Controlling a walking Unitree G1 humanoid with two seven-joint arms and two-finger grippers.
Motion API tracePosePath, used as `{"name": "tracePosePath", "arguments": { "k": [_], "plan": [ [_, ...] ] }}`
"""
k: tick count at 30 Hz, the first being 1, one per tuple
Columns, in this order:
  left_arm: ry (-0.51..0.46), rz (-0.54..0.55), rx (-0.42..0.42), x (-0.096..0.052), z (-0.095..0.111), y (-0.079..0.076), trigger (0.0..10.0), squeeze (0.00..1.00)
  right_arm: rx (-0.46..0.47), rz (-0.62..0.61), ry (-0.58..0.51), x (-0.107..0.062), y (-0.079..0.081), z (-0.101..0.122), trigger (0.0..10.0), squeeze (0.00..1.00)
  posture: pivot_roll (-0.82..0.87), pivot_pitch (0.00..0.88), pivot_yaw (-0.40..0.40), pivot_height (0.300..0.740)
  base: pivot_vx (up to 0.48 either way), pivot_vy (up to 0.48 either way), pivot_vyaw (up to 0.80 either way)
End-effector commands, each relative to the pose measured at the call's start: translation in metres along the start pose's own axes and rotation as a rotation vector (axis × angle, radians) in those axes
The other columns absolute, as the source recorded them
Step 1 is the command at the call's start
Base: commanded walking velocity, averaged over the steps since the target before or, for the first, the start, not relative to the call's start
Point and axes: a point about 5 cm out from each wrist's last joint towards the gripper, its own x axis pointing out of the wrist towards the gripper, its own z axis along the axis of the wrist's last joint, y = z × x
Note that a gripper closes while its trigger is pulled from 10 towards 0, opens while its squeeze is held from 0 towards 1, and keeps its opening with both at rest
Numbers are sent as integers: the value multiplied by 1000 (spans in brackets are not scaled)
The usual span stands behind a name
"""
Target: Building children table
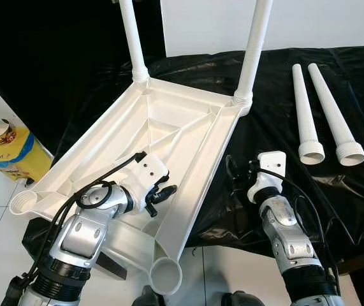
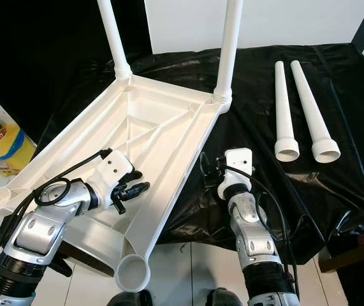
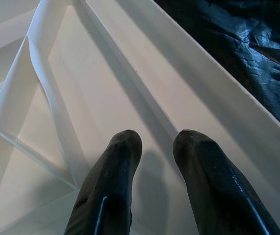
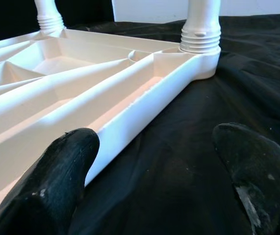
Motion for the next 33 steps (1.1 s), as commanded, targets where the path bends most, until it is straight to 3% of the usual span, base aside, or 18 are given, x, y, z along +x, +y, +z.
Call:
{"name": "tracePosePath", "arguments": {
  "k": [1,15,20,33],
  "plan": [
    [5,-22,13,0,-1,-1,10000,0,6,9,15,1,2,-2,10000,0,-1,53,18,740,0,0,0],
    [3,-11,17,-4,-2,3,10000,0,9,16,15,1,3,-3,10000,0,6,52,19,740,0,0,0],
    [26,-18,38,-13,-9,9,10000,0,7,12,16,0,2,-3,10000,0,4,50,22,740,0,0,0],
    [43,-153,32,-32,-16,-1,10000,0,10,6,22,-4,1,-5,10000,0,11,67,25,740,0,0,0]
  ]
}}
